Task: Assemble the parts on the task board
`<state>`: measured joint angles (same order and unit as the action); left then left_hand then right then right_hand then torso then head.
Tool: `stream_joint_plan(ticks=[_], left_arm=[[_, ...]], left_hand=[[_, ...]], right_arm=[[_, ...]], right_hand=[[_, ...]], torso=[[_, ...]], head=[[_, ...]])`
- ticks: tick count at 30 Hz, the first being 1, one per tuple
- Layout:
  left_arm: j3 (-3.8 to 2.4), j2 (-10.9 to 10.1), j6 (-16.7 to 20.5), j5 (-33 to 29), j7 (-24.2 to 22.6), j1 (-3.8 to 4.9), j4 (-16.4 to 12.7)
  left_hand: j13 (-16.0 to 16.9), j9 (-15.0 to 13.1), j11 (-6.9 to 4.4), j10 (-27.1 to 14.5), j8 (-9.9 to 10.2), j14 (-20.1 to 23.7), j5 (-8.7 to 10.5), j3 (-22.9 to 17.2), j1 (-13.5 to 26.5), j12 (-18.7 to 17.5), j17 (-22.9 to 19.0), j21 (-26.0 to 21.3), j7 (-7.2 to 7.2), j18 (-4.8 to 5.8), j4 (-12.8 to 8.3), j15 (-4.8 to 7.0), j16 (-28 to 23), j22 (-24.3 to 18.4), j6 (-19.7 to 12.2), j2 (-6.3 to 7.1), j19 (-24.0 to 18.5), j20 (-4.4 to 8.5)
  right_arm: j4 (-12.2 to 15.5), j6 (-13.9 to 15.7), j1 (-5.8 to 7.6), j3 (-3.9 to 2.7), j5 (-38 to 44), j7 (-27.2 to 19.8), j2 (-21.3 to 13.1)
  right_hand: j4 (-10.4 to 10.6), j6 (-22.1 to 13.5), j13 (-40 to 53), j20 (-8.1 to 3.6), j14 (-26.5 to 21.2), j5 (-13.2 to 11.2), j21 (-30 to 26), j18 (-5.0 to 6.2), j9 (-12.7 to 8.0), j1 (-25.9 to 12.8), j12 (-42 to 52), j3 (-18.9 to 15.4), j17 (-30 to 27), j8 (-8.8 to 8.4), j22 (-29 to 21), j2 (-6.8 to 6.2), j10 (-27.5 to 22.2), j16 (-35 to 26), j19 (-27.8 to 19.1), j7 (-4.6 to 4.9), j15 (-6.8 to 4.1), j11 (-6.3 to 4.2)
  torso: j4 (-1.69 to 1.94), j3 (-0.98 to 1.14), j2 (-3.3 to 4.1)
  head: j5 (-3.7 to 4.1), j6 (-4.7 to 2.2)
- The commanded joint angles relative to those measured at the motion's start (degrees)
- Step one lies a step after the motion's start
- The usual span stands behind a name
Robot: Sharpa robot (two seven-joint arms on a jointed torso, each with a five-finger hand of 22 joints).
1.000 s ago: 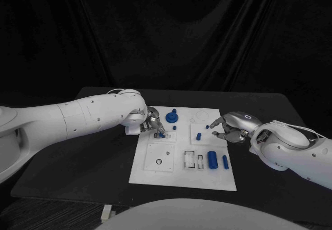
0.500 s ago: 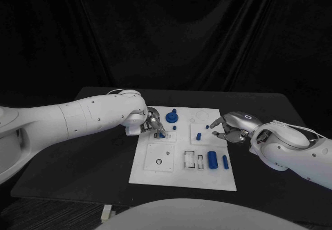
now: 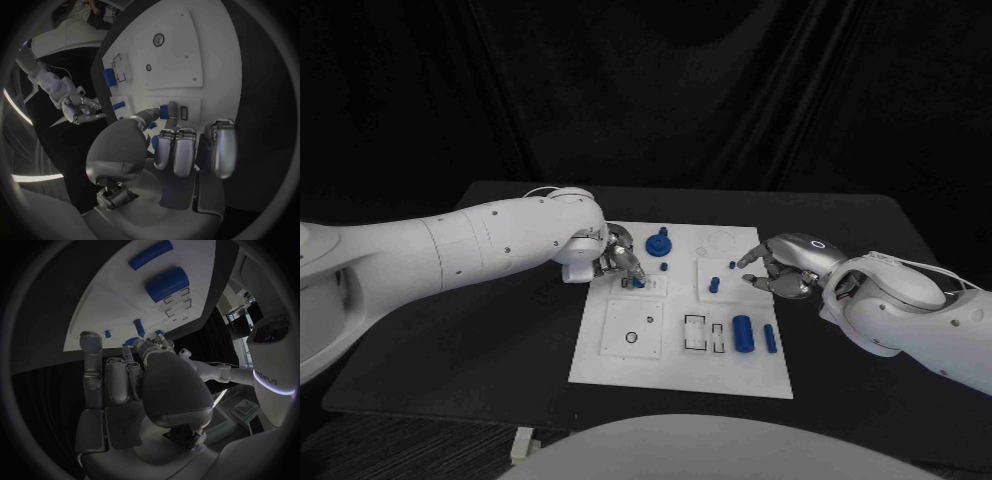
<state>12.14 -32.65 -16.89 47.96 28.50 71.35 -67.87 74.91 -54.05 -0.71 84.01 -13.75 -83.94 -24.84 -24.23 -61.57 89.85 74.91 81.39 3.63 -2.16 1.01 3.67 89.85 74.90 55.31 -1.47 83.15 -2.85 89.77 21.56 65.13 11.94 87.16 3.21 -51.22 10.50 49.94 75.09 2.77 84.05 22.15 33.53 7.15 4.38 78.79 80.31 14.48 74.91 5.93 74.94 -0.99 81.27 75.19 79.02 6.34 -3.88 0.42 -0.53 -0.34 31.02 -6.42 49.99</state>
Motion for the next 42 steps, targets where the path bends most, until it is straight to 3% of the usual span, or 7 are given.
stream_joint_plan(ticks=[1, 8, 16, 25, 33, 42], left_arm=[[0.02, 0.2, -0.7, -0.3, 0.1, -0.23, 0.2], [0.02, 0.6, -0.7, -0.3, 0.0, -0.33, 0.6], [0.02, 0.8, -0.7, -0.3, 0.0, -0.47, 1.1], [0.02, 0.9, -0.6, -0.3, -0.1, -0.6, 1.2], [0.02, 0.9, -0.8, -0.3, -0.1, -0.68, 1.1], [0.02, 0.9, -0.5, -0.3, -0.1, -0.72, 1.1]], left_hand=[[14.7, -0.1, 0.04, 5.6, 0.0, -6.1, 0.65, -1.2, 0.1, -0.3, 15.1, -0.3, -0.25, -0.44, -0.6, -0.2, 0.2, 10.0, 0.0, -0.42, -0.3, -0.12], [14.7, -0.2, 0.12, 5.5, 0.5, -6.1, 7.67, -0.8, 1.5, -0.3, 15.1, -0.5, -0.26, -0.46, 0.0, -0.32, 0.2, 10.2, 0.2, -0.61, -0.3, -0.29], [14.6, -0.2, 0.16, 5.5, 0.7, -6.1, 9.59, -0.3, 1.9, -0.4, 15.1, -0.7, -0.22, -0.49, 0.3, -0.35, 0.2, 10.2, 0.3, -0.62, -0.4, -0.32], [14.6, 0.1, 0.4, 5.5, 1.6, -6.1, 16.83, 3.8, 4.4, -0.4, 15.1, -0.9, 0.02, -0.5, 3.0, -0.56, 0.2, 10.3, 0.6, -0.44, -0.4, -0.53], [14.6, 0.4, 0.62, 5.5, 2.0, -6.1, 21.22, 8.2, 7.4, -0.4, 15.1, -0.9, 0.23, -0.46, 6.0, -0.75, 0.2, 10.5, 1.3, 0.22, -0.2, -0.69], [14.6, -0.4, 0.44, 5.5, 1.4, -6.1, 21.89, 11.5, 9.3, -0.3, 15.1, -0.9, -0.04, -0.46, 8.0, -0.64, 0.2, 10.7, 2.2, 0.36, -0.1, -0.64]], right_arm=[[0.1, 0.1, -0.13, -0.03, -0.2, 1.0, 0.0], [0.0, 0.1, -0.13, -0.03, -0.2, 1.0, 0.0], [0.0, 0.1, -0.16, -0.03, -0.2, 1.0, 0.1], [-0.1, 0.1, -0.37, -0.03, -0.2, 1.0, 0.2], [-0.2, 0.0, -0.44, -0.03, -0.2, 1.0, 0.2], [-0.2, 0.0, -0.47, -0.03, -0.2, 1.0, 0.2]], right_hand=[[0.0, 0.5, 3.2, 0.04, 2.3, 0.2, -0.2, 1.18, -0.1, 0.1, -0.1, 0.3, 0.2, -0.25, 3.7, -0.14, -0.2, -0.2, -0.3, 0.03, 0.46, -0.04], [0.0, 0.5, 3.2, 0.04, 2.3, 0.2, -0.2, 1.18, -0.1, 0.1, -0.2, 0.3, 0.1, -0.25, 3.7, -0.11, -0.2, -0.3, -0.3, 0.04, 0.46, -0.03], [-0.1, 0.5, 3.1, 0.04, 2.3, 0.2, -0.3, 1.19, -0.1, 0.1, -0.2, 0.4, 0.1, -0.25, 3.7, -0.09, -0.3, -0.3, -0.3, 0.06, 0.46, -0.02], [-0.2, 0.5, 3.0, 0.04, 2.3, 0.2, -0.4, 1.21, -0.1, 0.2, -0.2, 0.6, 0.0, -0.26, 3.7, -0.04, -0.3, -0.4, -0.3, 0.08, 0.47, -0.01], [-0.2, 0.5, 3.0, 0.04, 2.3, 0.2, -0.4, 1.21, -0.1, 0.2, -0.2, 0.6, 0.0, -0.26, 3.7, -0.04, -0.3, -0.4, -0.3, 0.08, 0.47, -0.01], [-0.2, 0.5, 3.0, 0.05, 2.3, 0.2, -0.6, 1.23, -0.1, 0.2, -0.3, 0.7, 0.0, -0.26, 3.7, -0.03, -0.3, -0.4, -0.4, 0.1, 0.48, 0.0]], torso=[[0.01, 0.01, 0.0], [0.01, 0.01, 0.01], [-0.01, 0.01, 0.01], [-0.02, 0.01, 0.03], [0.0, 0.0, -0.01], [0.01, 0.01, 0.0]], head=[[0.07, 0.01], [0.12, 0.01], [0.11, 0.01], [0.07, 0.01], [0.04, 0.01], [-0.02, 0.01]])
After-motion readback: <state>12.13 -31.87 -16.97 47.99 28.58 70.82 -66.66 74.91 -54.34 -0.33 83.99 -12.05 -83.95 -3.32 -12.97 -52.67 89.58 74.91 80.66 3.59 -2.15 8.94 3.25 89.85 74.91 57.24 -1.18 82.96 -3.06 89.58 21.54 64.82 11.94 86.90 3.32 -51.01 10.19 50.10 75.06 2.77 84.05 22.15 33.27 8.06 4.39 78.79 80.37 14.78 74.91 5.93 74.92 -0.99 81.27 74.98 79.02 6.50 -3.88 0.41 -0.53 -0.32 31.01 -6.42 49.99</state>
